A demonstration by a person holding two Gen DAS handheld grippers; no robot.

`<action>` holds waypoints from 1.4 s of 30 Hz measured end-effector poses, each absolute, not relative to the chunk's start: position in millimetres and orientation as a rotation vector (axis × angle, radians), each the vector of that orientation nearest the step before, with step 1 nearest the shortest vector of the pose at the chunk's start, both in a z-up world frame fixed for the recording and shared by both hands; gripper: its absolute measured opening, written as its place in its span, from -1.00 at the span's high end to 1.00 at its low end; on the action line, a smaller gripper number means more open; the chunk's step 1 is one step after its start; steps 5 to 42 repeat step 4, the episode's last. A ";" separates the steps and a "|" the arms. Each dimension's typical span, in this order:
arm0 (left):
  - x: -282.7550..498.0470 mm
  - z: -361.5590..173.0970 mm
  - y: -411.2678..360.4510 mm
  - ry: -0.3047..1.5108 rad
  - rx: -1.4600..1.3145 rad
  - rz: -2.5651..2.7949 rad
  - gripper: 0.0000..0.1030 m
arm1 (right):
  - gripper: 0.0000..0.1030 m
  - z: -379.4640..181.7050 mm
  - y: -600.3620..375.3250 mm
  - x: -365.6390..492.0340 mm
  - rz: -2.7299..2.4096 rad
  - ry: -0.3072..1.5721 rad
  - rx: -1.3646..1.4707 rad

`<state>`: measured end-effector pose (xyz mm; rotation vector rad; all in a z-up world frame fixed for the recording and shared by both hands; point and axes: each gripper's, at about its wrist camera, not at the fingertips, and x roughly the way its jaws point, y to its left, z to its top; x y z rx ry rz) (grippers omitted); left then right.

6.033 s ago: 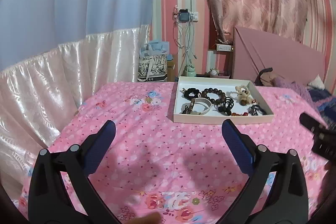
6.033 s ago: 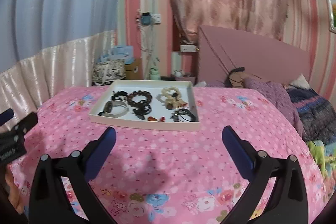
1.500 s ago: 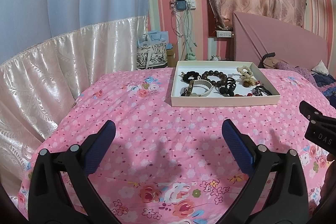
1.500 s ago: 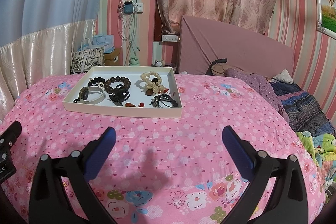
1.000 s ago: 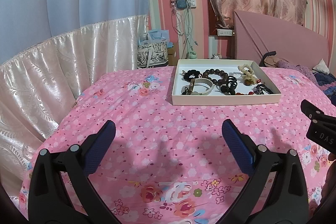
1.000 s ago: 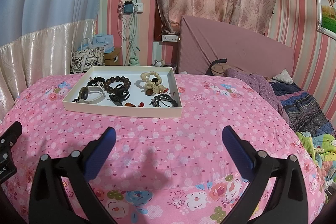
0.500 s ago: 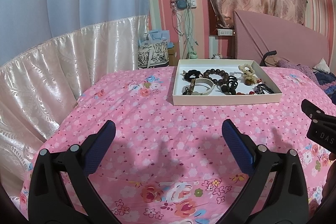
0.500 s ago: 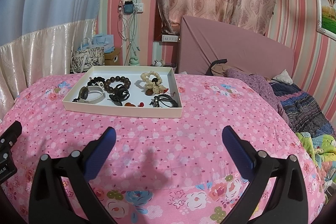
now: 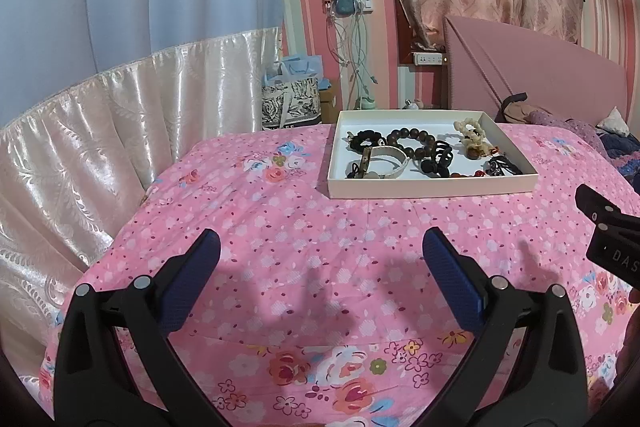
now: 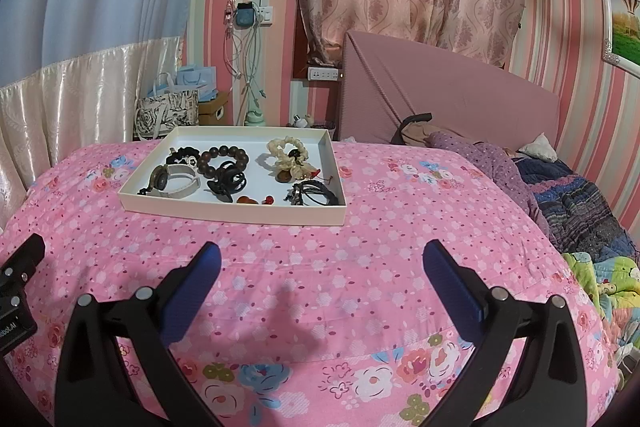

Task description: Organize jewelry

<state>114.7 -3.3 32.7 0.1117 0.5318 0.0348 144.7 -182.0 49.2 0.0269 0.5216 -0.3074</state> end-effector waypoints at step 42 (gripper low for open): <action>115.3 32.1 -2.4 0.542 0.099 0.035 -0.94 | -0.96 48.8 -182.9 144.3 -0.305 0.522 0.026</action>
